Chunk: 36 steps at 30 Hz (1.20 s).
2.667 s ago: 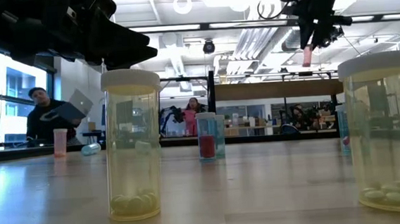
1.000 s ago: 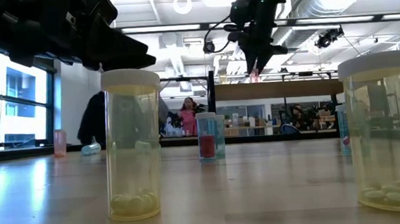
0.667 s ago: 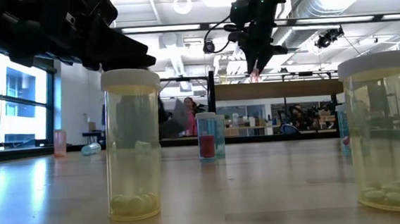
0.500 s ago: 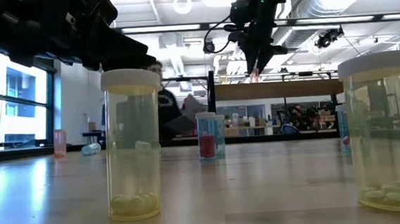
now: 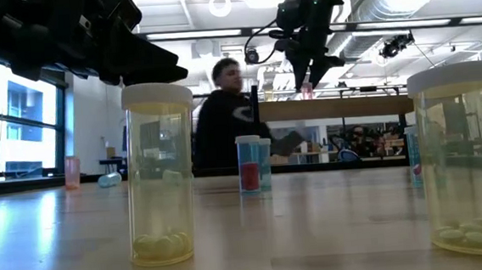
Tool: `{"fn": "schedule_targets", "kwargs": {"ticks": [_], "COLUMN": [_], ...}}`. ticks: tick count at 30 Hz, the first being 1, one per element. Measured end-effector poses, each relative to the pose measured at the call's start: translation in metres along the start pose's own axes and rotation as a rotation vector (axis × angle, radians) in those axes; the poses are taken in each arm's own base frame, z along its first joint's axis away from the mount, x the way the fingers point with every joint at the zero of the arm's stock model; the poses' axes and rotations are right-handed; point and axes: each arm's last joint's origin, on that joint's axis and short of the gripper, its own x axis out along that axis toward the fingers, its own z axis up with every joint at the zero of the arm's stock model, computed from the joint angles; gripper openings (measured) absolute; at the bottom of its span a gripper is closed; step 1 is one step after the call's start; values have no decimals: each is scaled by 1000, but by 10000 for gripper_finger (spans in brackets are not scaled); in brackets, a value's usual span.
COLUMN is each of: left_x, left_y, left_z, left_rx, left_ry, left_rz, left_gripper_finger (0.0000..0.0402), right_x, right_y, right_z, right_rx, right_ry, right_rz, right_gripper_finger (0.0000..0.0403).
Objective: Pick and place medicine bottles onto shelf by color
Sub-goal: Put the middle right pink pill bottle on the shelf, then put the center blue pill bottle on the shelf
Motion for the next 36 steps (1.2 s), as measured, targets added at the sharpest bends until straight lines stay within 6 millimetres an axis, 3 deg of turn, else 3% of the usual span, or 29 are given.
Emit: {"fn": "schedule_targets", "kwargs": {"ticks": [5, 17, 27, 36], "left_x": [0, 0, 0, 0], "left_y": [0, 0, 0, 1], "left_z": [0, -1, -2, -3], "left_rx": [0, 11, -9, -26], "left_ry": [0, 9, 24, 27], "left_rz": [0, 1, 3, 40], "left_gripper_finger": [165, 165, 166, 182], "right_x": [-9, -52, -89, -100], "right_y": [0, 6, 51, 94], "right_z": [-2, -17, -57, -101], "right_rx": [-27, -117, -320, -523], "right_ry": [-25, -126, -163, -150], "right_rz": [8, 44, 128, 11], "right_gripper_finger": [165, 165, 165, 165]}}
